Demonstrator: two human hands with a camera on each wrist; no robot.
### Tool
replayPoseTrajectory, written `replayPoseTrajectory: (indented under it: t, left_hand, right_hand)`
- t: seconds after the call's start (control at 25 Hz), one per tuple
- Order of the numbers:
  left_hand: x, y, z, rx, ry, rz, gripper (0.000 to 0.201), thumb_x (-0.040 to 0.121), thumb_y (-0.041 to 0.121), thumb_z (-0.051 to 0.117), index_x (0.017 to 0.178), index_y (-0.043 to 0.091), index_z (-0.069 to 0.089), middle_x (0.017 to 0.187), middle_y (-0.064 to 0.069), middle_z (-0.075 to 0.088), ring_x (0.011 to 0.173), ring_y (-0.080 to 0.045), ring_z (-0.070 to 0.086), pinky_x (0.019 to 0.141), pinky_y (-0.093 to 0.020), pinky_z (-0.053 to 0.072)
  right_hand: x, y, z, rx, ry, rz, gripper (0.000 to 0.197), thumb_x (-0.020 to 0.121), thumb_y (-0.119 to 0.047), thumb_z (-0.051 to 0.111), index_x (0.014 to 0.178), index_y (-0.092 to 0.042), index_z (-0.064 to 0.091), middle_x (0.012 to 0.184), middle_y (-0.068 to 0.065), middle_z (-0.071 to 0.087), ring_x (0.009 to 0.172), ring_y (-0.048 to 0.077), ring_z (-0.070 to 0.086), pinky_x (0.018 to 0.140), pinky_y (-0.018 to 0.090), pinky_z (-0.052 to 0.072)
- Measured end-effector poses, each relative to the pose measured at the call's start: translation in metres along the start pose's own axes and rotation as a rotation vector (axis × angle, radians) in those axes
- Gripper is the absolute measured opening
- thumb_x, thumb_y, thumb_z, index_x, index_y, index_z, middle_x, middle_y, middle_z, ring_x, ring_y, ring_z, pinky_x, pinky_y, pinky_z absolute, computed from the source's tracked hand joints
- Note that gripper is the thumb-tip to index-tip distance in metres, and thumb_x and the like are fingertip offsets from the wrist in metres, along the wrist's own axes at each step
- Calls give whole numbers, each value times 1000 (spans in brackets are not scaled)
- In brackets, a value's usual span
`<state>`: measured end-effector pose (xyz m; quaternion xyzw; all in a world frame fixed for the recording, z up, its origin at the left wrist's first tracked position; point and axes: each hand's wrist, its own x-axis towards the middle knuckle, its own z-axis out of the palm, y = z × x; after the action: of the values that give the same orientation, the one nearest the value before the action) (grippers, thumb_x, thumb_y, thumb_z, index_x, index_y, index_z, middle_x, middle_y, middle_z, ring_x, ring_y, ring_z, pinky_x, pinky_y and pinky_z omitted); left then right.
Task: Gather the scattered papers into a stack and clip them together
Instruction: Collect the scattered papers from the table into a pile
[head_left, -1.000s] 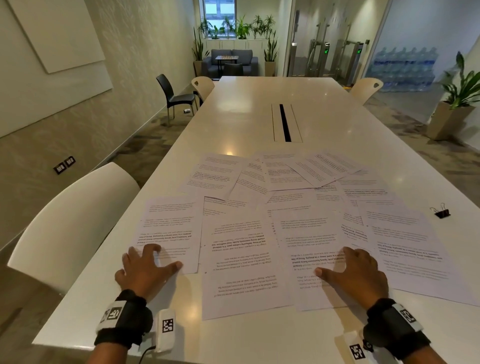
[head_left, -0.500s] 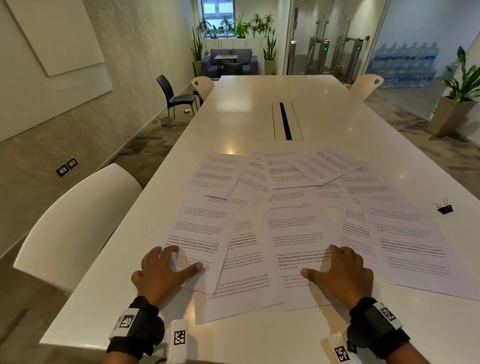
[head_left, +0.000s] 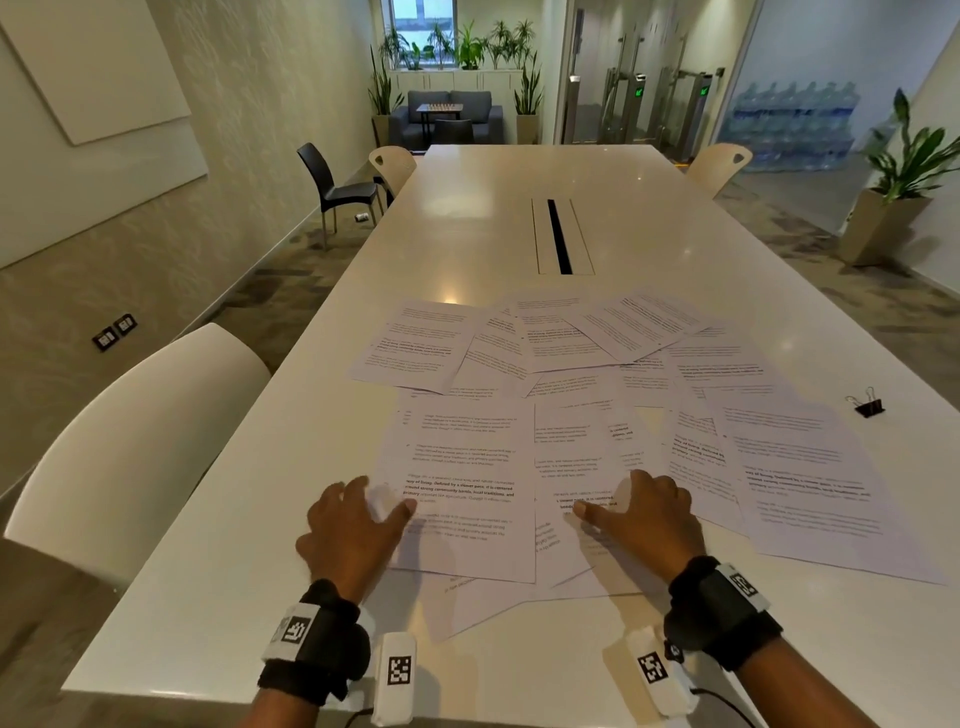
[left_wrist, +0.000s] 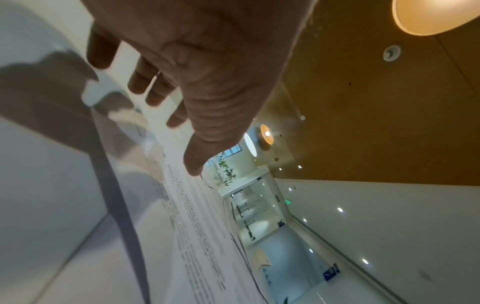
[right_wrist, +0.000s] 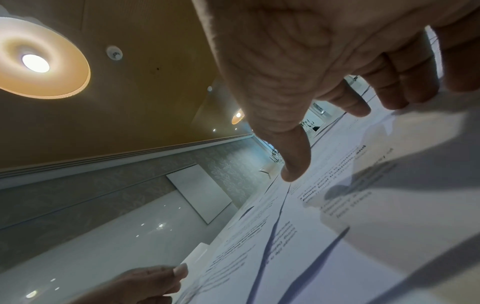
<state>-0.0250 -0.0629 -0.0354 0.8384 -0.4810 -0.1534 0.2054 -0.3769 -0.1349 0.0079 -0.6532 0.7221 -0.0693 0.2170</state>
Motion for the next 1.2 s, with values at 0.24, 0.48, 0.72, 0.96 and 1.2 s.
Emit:
replayPoseTrajectory:
  t: [0.24, 0.48, 0.72, 0.96, 1.2]
  left_hand:
    - [-8, 23, 20, 169, -75, 14, 105, 64, 99, 52, 136, 22, 55, 150, -8, 52, 144, -33, 46, 111, -61, 41]
    - [-28, 44, 28, 161, -93, 114, 98, 77, 93, 55, 146, 24, 48, 158, -1, 45, 148, -29, 41, 114, -54, 39]
    - [-28, 67, 33, -277, -141, 65, 84, 76, 74, 71, 138, 20, 53, 140, -4, 67, 132, -33, 59, 108, -53, 53]
    - [-27, 91, 34, -503, -200, 26, 76, 91, 55, 77, 148, 13, 51, 147, -4, 69, 130, -29, 67, 108, -46, 59]
    - [-33, 96, 39, -311, -210, 127, 60, 97, 50, 75, 145, 19, 57, 147, -3, 69, 128, -26, 69, 101, -33, 56]
  right_hand:
    - [6, -24, 9, -58, -66, -17, 99, 71, -90, 65, 136, -16, 55, 142, 12, 52, 134, 32, 47, 102, 45, 52]
    - [-4, -50, 23, -71, -44, -85, 94, 77, -81, 70, 141, -15, 50, 143, 11, 51, 134, 30, 48, 103, 43, 51]
    - [-11, -54, 32, -20, 15, -118, 88, 80, -68, 79, 141, -15, 43, 142, 13, 50, 131, 28, 48, 102, 36, 50]
    - [-8, -58, 35, 147, -14, -74, 94, 79, -65, 81, 146, -14, 39, 141, 14, 52, 132, 33, 51, 106, 43, 53]
    - [7, -51, 33, 722, -133, -4, 90, 68, -65, 88, 134, -17, 50, 129, 4, 71, 112, 29, 74, 92, 49, 66]
